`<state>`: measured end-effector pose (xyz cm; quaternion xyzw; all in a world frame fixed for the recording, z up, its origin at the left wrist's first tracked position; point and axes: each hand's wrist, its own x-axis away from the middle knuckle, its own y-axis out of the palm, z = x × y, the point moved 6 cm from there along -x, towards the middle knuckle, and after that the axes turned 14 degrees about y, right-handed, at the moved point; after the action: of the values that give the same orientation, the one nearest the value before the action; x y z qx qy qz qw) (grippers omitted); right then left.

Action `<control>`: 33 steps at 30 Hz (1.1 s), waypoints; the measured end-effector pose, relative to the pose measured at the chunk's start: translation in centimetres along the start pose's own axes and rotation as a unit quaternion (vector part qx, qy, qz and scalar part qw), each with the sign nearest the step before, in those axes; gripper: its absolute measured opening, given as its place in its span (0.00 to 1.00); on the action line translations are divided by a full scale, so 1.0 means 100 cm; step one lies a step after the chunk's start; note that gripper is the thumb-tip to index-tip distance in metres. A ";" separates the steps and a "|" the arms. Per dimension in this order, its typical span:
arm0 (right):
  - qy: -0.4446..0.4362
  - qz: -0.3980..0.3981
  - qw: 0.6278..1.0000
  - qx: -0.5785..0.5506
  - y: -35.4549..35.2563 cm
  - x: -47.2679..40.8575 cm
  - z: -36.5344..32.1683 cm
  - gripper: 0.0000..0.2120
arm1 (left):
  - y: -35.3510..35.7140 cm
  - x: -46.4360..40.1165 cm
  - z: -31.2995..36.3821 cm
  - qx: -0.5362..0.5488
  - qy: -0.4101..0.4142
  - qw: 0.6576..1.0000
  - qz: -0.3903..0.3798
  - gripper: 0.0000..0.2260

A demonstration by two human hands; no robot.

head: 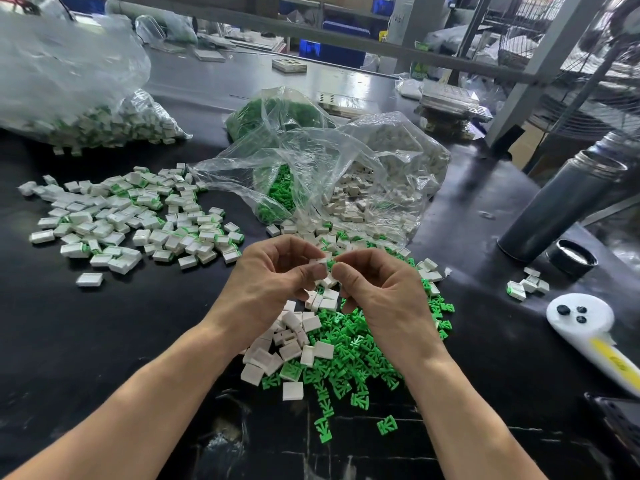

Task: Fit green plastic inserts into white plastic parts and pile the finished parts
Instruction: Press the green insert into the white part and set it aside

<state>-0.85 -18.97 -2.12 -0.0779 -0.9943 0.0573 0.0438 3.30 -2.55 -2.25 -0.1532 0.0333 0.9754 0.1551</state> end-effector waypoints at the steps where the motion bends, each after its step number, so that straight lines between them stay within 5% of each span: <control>1: -0.004 0.003 1.000 0.011 0.001 0.000 0.000 0.03 | -0.001 0.000 0.000 0.000 -0.001 1.000 0.001 0.06; 33: -0.084 0.057 0.970 0.220 0.010 0.010 -0.012 0.01 | -0.005 0.001 0.005 -0.086 0.044 0.995 -0.015 0.09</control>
<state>-1.60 -17.75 -0.97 -0.1177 -0.9513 0.2837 -0.0270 3.27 -2.02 -1.85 -0.2090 -0.0458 0.9646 0.1542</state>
